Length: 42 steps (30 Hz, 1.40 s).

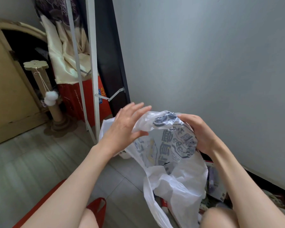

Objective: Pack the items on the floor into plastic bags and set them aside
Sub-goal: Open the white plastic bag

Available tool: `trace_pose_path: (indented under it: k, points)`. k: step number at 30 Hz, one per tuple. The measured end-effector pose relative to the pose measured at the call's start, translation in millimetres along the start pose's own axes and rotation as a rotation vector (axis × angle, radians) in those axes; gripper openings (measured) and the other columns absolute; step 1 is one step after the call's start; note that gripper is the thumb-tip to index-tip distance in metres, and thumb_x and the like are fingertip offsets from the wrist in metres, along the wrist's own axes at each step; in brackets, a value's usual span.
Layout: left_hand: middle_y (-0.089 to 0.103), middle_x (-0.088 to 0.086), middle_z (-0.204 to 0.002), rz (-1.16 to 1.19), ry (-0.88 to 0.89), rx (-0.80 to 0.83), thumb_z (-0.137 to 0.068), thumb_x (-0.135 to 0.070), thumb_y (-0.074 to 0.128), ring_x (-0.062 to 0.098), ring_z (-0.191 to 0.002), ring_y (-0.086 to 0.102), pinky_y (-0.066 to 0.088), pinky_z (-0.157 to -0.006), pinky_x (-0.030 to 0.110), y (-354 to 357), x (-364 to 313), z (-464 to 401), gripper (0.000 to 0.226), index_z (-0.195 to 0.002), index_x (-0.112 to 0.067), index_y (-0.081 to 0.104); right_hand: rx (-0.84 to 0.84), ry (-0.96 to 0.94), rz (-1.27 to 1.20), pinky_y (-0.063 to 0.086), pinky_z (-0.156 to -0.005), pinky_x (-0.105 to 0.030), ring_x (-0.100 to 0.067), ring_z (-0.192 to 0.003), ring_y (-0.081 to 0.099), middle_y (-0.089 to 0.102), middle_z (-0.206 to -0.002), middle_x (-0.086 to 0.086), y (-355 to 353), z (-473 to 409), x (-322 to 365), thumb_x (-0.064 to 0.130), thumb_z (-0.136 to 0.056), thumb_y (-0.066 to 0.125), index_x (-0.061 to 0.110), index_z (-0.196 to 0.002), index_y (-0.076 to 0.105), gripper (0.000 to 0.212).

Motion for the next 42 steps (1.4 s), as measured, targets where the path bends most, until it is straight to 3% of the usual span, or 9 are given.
trace_pose_path:
  k: [4, 8, 11, 16, 22, 28, 34, 38, 42]
  points:
    - [0.063, 0.002, -0.096, 0.3, -0.142, 0.124, -0.085, -0.015, 0.064, 0.012, -0.09, 0.057, 0.044, -0.083, 0.028, 17, 9, 8, 0.018, -0.102, -0.009, 0.066, -0.3, -0.062, 0.07, 0.04, -0.059, -0.027, -0.019, -0.062, 0.052, 0.055, -0.067, -0.009, -24, -3, 0, 0.022, -0.084, 0.059, 0.006, -0.075, 0.058, 0.018]
    - [0.068, 0.005, -0.085, 0.576, -0.335, 0.184, -0.092, -0.013, 0.053, 0.01, -0.077, 0.06, 0.044, -0.074, 0.02, 15, 17, 13, 0.019, -0.093, -0.004, 0.069, -0.53, -0.157, 0.827, 0.028, -0.058, -0.03, -0.017, -0.062, 0.04, 0.048, -0.059, -0.012, -43, -5, -2, 0.024, -0.089, 0.056, 0.005, -0.061, 0.055, 0.033]
    - [0.056, 0.012, -0.08, 0.653, -0.43, 0.153, -0.097, -0.019, 0.044, 0.017, -0.074, 0.048, 0.038, -0.071, 0.026, 13, 28, 18, 0.029, -0.092, 0.003, 0.062, -0.476, -0.318, 0.901, 0.038, -0.075, -0.023, -0.016, -0.083, 0.055, 0.06, -0.085, -0.001, -22, -5, 6, 0.02, -0.087, 0.059, 0.014, -0.089, 0.069, 0.012]
    - [0.044, 0.01, -0.074, 0.765, -0.484, 0.113, -0.098, -0.024, 0.041, 0.019, -0.071, 0.038, 0.033, -0.069, 0.031, 12, 25, 16, 0.039, -0.089, 0.013, 0.053, -0.171, -0.624, 0.953, 0.042, -0.089, -0.015, -0.006, -0.102, 0.054, 0.056, -0.11, 0.006, 53, 4, 22, 0.043, -0.081, 0.06, 0.021, -0.121, 0.057, 0.045]
    - [0.065, 0.003, -0.084, 0.763, -0.508, 0.137, -0.091, -0.025, 0.053, 0.009, -0.076, 0.058, 0.046, -0.072, 0.02, 10, 30, 20, 0.021, -0.097, -0.01, 0.066, -0.12, -0.782, 1.023, 0.046, -0.068, -0.015, -0.009, -0.073, 0.059, 0.067, -0.089, -0.004, 77, -2, 17, 0.012, -0.086, 0.056, 0.01, -0.1, 0.068, 0.019]
    - [0.069, -0.012, -0.096, 0.504, -0.495, 0.246, -0.084, -0.026, 0.065, 0.004, -0.094, 0.061, 0.045, -0.091, 0.036, 15, 47, 30, 0.01, -0.094, -0.026, 0.068, -0.234, -0.311, 1.009, 0.041, -0.066, -0.027, -0.015, -0.071, 0.054, 0.07, -0.08, -0.003, 45, -27, -11, 0.017, -0.087, 0.053, 0.016, -0.086, 0.071, 0.017]
    - [0.057, -0.009, -0.114, 0.096, -0.334, -0.224, -0.085, -0.038, 0.052, 0.014, -0.113, 0.048, 0.033, -0.099, 0.04, -25, 37, 19, 0.029, -0.111, -0.029, 0.06, -0.521, 0.075, 0.711, 0.03, -0.057, -0.03, -0.029, -0.064, 0.041, 0.05, -0.063, -0.014, -6, -29, -31, 0.019, -0.086, 0.048, 0.006, -0.066, 0.057, 0.025]
    - [0.036, -0.004, -0.141, 0.002, -0.158, 0.076, -0.071, -0.067, 0.052, 0.013, -0.132, 0.026, 0.021, -0.109, 0.041, 7, 8, 13, 0.076, -0.138, -0.037, 0.031, -0.489, 0.184, 0.378, 0.034, -0.063, -0.028, -0.021, -0.068, 0.042, 0.048, -0.073, -0.01, -4, -29, -41, 0.014, -0.086, 0.049, -0.005, -0.079, 0.064, 0.025]
    - [0.017, -0.004, -0.153, -0.079, -0.158, 0.246, -0.078, -0.048, 0.063, 0.016, -0.142, 0.005, 0.007, -0.114, 0.051, 27, 24, 18, 0.072, -0.139, -0.043, 0.024, -0.287, 0.135, 0.31, 0.03, -0.057, -0.028, -0.023, -0.068, 0.039, 0.041, -0.075, -0.012, 4, -25, -33, 0.014, -0.084, 0.052, 0.01, -0.076, 0.053, 0.008]
Point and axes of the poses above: each hand's wrist, its own z-axis away from the middle knuckle, its own y-axis out of the palm, x = y × z, the point moved 8 cm from there along -z, towards the middle knuckle
